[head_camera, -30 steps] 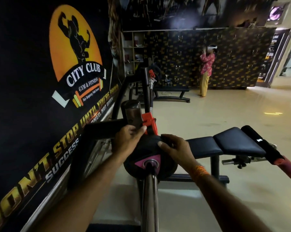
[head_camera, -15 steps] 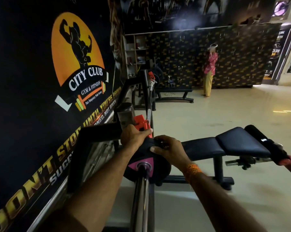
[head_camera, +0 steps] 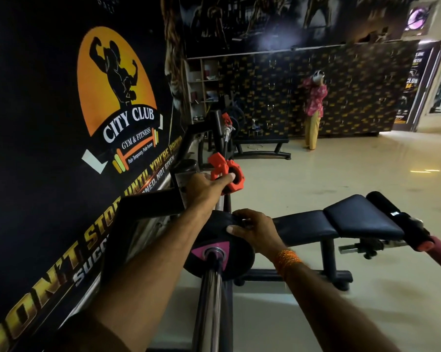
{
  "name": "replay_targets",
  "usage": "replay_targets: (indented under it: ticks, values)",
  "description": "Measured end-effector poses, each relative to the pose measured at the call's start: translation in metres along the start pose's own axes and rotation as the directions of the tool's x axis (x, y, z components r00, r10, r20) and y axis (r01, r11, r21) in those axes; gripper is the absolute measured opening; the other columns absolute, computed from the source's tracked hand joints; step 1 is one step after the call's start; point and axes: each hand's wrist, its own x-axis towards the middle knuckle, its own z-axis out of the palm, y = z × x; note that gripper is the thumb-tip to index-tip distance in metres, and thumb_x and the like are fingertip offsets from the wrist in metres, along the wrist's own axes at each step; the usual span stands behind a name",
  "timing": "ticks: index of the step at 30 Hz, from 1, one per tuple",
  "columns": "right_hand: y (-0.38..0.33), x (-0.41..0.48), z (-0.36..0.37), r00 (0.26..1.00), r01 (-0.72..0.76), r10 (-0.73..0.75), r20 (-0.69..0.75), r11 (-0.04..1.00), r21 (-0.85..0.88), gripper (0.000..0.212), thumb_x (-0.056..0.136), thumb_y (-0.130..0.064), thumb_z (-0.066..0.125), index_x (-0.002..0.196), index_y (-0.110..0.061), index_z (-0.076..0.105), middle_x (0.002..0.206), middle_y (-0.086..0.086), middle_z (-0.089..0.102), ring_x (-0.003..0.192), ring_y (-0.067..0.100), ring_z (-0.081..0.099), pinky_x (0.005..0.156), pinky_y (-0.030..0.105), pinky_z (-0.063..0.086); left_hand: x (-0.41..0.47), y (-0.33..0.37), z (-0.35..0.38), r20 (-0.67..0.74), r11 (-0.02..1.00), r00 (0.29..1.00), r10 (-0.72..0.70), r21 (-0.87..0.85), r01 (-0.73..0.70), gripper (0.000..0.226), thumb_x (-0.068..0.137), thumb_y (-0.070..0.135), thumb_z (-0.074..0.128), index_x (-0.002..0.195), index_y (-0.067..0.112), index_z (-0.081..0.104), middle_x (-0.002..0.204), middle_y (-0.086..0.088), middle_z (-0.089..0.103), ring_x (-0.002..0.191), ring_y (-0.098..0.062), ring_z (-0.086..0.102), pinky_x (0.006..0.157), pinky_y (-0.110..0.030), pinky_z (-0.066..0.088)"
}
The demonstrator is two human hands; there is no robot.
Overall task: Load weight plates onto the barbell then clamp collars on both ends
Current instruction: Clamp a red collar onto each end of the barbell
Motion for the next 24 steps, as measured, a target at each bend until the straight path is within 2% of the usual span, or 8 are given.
replay_targets:
  ticks: [3, 8, 11, 13, 15, 17, 20, 24]
  values:
    - [-0.004, -0.001, -0.001, 1.0, -0.003, 0.003, 0.011, 1.0, -0.01, 0.059, 0.084, -0.044, 0.078, 0.134, -0.017, 0.062, 0.127, 0.003, 0.068, 0.113, 0.015, 0.065, 0.091, 0.024, 0.052, -0.003, 0.002, -0.009, 0.053, 0.995, 0.999, -0.005, -0.096, 0.01, 0.046, 0.071, 0.049, 0.086, 0.098, 0.013, 0.073, 0.093, 0.0, 0.077, 0.085, -0.014, 0.074, 0.074, -0.03, 0.06]
    - [-0.013, -0.008, -0.002, 1.0, -0.021, 0.021, 0.019, 0.999, -0.028, 0.06, 0.09, -0.041, 0.073, 0.143, -0.018, 0.055, 0.139, 0.004, 0.062, 0.127, 0.021, 0.059, 0.093, 0.02, 0.046, -0.04, 0.011, -0.047, 0.187, 0.977, 0.982, 0.027, -0.213, 0.013, 0.031, 0.08, 0.037, 0.082, 0.096, 0.012, 0.076, 0.095, -0.003, 0.08, 0.09, -0.018, 0.077, 0.075, -0.025, 0.054]
    - [-0.037, -0.032, -0.009, 0.995, -0.033, 0.058, -0.087, 0.964, 0.264, 0.047, 0.1, -0.033, 0.061, 0.144, -0.018, 0.052, 0.142, 0.004, 0.059, 0.124, 0.014, 0.059, 0.083, 0.011, 0.046, -0.073, 0.011, -0.083, 0.282, 0.96, 0.958, 0.048, -0.277, 0.033, 0.033, 0.085, 0.033, 0.078, 0.106, 0.008, 0.075, 0.1, -0.006, 0.08, 0.093, -0.02, 0.077, 0.084, -0.029, 0.057]
    - [-0.059, -0.057, -0.014, 0.997, -0.031, 0.06, -0.04, 0.86, 0.51, 0.039, 0.104, -0.033, 0.053, 0.139, -0.018, 0.057, 0.136, 0.006, 0.065, 0.117, 0.014, 0.065, 0.082, 0.018, 0.055, -0.098, 0.006, -0.108, 0.35, 0.945, 0.933, 0.081, -0.326, 0.04, 0.033, 0.09, 0.025, 0.073, 0.113, 0.001, 0.072, 0.104, -0.013, 0.078, 0.093, -0.023, 0.077, 0.075, -0.022, 0.058]
    - [-0.08, -0.085, -0.018, 0.997, -0.03, -0.021, 0.073, 0.777, 0.629, 0.038, 0.106, -0.034, 0.047, 0.137, -0.016, 0.059, 0.13, 0.009, 0.069, 0.119, 0.022, 0.067, 0.091, 0.029, 0.058, -0.122, 0.0, -0.129, 0.401, 0.945, 0.908, 0.119, -0.325, 0.02, 0.026, 0.092, 0.019, 0.07, 0.113, 0.003, 0.072, 0.103, -0.012, 0.079, 0.094, -0.023, 0.077, 0.073, -0.019, 0.058]
    - [-0.098, -0.114, -0.018, 0.985, -0.025, -0.091, 0.15, 0.77, 0.638, 0.041, 0.108, -0.035, 0.041, 0.141, -0.016, 0.056, 0.131, 0.011, 0.068, 0.123, 0.024, 0.065, 0.099, 0.036, 0.055, -0.142, -0.008, -0.147, 0.447, 0.954, 0.883, 0.144, -0.299, -0.004, 0.023, 0.092, 0.019, 0.069, 0.113, 0.01, 0.074, 0.104, -0.007, 0.079, 0.098, -0.02, 0.076, 0.078, -0.024, 0.06]
    - [-0.118, -0.158, -0.01, 0.983, 0.0, -0.11, 0.148, 0.803, 0.596, 0.04, 0.107, -0.03, 0.044, 0.143, -0.016, 0.055, 0.131, 0.012, 0.068, 0.123, 0.027, 0.065, 0.101, 0.04, 0.055, -0.172, -0.023, -0.171, 0.502, 0.961, 0.85, 0.162, -0.276, -0.02, 0.029, 0.089, 0.022, 0.072, 0.117, 0.013, 0.073, 0.111, -0.007, 0.077, 0.106, -0.022, 0.074, 0.096, -0.038, 0.057]
    - [-0.128, -0.218, 0.012, 0.996, 0.004, -0.051, 0.075, 0.851, 0.525, 0.034, 0.104, -0.025, 0.052, 0.134, -0.012, 0.062, 0.121, 0.012, 0.073, 0.114, 0.029, 0.07, 0.101, 0.049, 0.055, -0.219, -0.044, -0.198, 0.575, 0.959, 0.796, 0.19, -0.283, -0.025, 0.031, 0.089, 0.012, 0.072, 0.12, 0.018, 0.071, 0.115, -0.003, 0.077, 0.108, -0.016, 0.073, 0.09, -0.027, 0.058]
